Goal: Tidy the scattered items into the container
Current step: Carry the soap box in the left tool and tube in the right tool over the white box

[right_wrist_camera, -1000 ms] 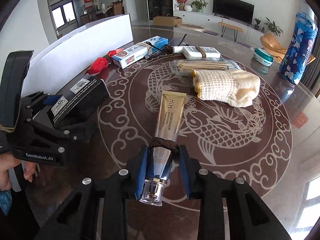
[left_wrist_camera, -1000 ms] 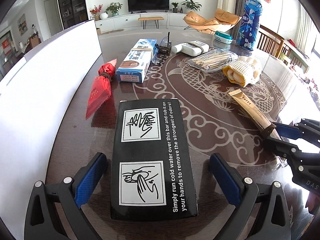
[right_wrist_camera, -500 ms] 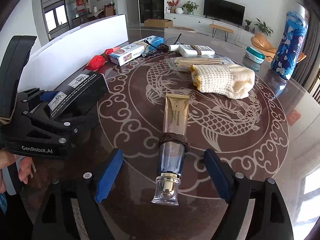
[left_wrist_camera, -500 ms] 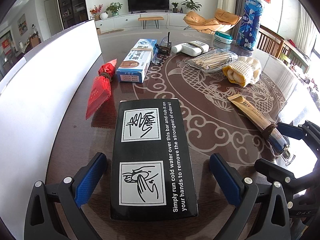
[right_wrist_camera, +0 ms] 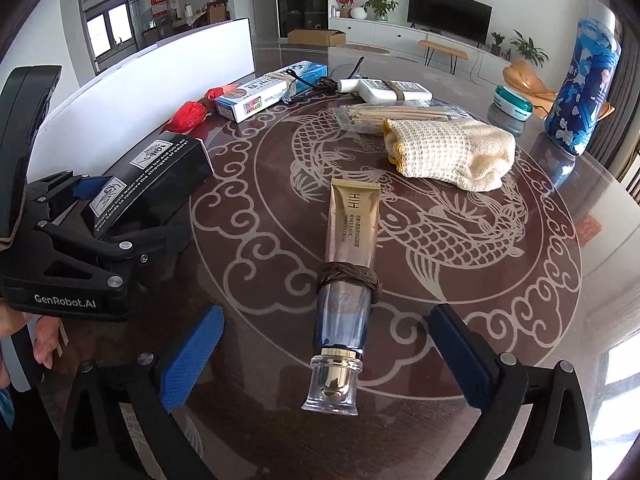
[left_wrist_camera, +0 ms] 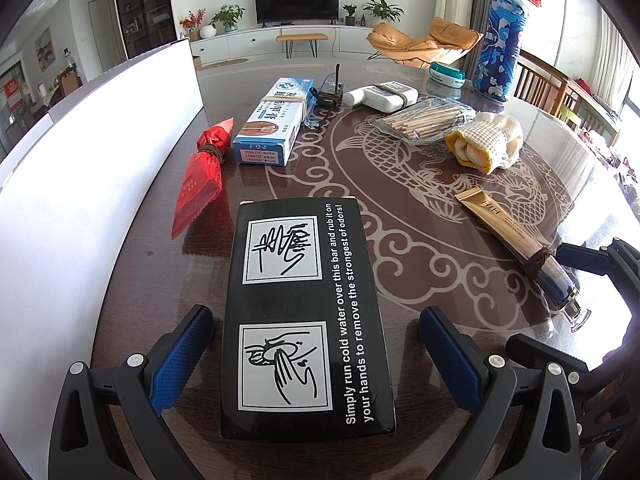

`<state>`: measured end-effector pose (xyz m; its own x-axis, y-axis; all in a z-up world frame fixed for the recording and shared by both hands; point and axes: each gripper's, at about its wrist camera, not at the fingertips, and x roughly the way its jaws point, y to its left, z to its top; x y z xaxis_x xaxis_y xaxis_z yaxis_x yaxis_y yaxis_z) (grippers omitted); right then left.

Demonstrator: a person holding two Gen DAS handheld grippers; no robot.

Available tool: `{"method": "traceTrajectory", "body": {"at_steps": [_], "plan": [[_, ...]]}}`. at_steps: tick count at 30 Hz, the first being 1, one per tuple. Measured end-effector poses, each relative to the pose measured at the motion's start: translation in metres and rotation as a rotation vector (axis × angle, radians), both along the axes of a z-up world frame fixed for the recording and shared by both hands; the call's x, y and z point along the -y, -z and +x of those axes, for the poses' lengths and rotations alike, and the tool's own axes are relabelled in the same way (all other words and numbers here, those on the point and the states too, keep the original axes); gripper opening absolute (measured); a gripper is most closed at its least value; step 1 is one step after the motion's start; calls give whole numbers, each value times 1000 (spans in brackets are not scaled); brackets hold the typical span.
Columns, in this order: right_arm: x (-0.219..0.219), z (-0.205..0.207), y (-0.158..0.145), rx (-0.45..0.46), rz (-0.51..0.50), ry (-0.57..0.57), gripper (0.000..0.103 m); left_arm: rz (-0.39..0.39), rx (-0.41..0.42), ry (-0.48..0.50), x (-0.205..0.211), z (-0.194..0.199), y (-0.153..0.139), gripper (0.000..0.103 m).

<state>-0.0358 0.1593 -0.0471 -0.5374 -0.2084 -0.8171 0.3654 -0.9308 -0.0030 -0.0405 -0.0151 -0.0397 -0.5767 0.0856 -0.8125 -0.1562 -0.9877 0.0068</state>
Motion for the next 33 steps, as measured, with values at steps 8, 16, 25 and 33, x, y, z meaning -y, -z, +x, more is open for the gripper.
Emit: {"method": "traceTrajectory", "body": {"at_steps": [8, 16, 25, 33], "plan": [[1, 0, 0, 1, 0, 0, 103, 0, 0, 0, 0, 0, 0, 103], [-2, -15, -3, 103, 32, -76, 103, -25, 174, 73, -1, -23, -2, 103], [-13, -54, -13, 360, 40, -129, 81, -50, 213, 139, -16, -24, -6, 86], [-7, -64, -18, 379, 101, -127, 29, 1, 188, 66, 10, -15, -14, 58]]}}
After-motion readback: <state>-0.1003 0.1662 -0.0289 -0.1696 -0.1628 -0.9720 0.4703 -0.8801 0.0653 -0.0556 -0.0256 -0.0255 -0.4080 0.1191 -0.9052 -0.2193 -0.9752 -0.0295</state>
